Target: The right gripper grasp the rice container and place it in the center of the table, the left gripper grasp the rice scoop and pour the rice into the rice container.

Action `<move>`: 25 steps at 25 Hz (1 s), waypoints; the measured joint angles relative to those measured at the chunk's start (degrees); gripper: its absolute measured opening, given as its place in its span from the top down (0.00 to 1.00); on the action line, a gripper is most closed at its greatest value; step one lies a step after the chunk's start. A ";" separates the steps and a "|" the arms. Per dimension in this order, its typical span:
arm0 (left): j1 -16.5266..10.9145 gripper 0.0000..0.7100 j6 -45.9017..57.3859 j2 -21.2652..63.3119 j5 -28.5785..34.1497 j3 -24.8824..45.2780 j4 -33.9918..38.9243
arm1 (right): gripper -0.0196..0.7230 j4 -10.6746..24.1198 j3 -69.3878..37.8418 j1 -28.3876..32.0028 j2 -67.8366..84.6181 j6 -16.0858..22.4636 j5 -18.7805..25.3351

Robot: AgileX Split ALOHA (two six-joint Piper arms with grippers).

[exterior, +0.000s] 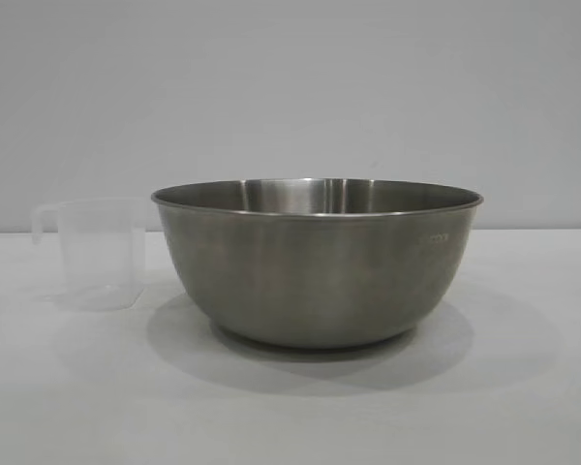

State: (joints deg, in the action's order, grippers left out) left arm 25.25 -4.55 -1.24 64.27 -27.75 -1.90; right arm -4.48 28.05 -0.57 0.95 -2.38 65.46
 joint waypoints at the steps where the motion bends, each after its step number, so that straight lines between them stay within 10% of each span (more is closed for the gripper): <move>1: 0.00 0.33 0.00 0.00 0.00 0.00 0.00 | 0.26 0.00 0.00 0.00 0.00 0.00 0.00; 11: -0.88 0.33 0.00 0.00 0.00 0.00 0.00 | 0.26 0.00 0.00 0.00 0.00 0.00 0.00; 25: -24.26 0.33 0.00 0.89 0.00 0.00 0.00 | 0.26 0.00 0.00 -0.86 0.00 0.00 0.00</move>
State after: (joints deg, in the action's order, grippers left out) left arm 1.00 -4.55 -0.34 64.27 -27.75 -1.90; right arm -4.48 28.05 -1.43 0.95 -2.38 65.46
